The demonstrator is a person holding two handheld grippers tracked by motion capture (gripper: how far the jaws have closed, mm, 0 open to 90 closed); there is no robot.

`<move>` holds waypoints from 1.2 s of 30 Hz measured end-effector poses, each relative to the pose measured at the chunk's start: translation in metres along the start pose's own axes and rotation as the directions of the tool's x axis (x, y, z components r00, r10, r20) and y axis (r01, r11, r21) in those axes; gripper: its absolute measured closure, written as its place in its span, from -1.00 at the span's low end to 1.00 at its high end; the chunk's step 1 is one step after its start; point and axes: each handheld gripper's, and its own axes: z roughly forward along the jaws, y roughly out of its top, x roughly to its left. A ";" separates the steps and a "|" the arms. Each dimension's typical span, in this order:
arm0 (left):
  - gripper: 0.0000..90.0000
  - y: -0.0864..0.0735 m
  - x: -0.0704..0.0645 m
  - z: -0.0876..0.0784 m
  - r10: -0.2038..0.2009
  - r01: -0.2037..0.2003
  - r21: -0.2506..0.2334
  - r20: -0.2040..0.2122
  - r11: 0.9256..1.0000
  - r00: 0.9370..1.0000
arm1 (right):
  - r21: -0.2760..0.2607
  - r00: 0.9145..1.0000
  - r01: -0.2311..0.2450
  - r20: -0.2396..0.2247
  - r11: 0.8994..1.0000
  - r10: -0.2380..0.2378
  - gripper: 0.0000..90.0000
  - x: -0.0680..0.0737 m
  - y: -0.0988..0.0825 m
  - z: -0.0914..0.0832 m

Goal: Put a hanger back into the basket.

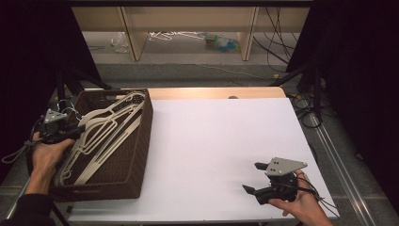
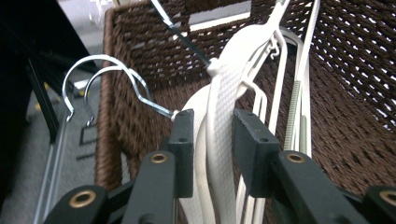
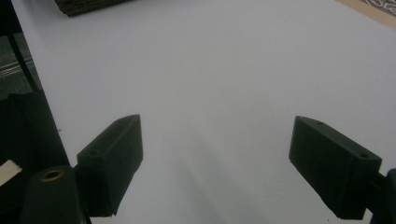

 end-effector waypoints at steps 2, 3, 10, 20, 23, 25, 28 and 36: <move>0.58 0.000 0.001 0.000 0.022 -0.022 0.061 0.004 0.998 1.000 | 0.006 1.000 -0.007 0.001 1.000 0.007 -0.59 0.000 0.000 0.000; 0.58 -0.001 0.002 0.002 0.037 -0.039 0.096 0.027 0.995 0.999 | 0.004 1.000 -0.001 0.000 1.000 0.001 -0.59 -0.001 0.000 0.001; 0.78 -0.003 0.010 0.000 -0.045 0.033 0.097 0.123 0.995 0.991 | 0.003 1.000 -0.002 -0.004 1.000 0.002 -0.58 -0.001 0.000 0.000; 0.86 0.017 -0.002 -0.015 -0.123 0.074 0.222 0.217 0.972 0.968 | 0.004 1.000 -0.003 0.002 1.000 0.003 -0.58 -0.001 0.000 0.000; 0.88 0.013 0.001 -0.014 -0.127 0.072 0.224 0.241 0.972 0.962 | 0.011 1.000 -0.010 -0.004 1.000 0.010 -0.58 -0.001 -0.001 -0.001; 0.87 0.010 0.002 -0.011 -0.122 0.068 0.221 0.242 0.973 0.963 | 0.010 1.000 -0.009 0.003 1.000 0.009 -0.57 -0.002 -0.001 0.000; 0.86 0.006 0.003 -0.002 -0.136 0.083 0.225 0.231 0.971 0.963 | 0.015 1.000 -0.010 -0.003 1.000 0.010 -0.57 -0.002 -0.001 0.001; 0.76 -0.007 0.010 0.010 -0.151 0.124 0.208 0.120 0.970 0.981 | 0.007 1.000 -0.012 0.002 1.000 0.012 -0.58 -0.002 -0.001 0.000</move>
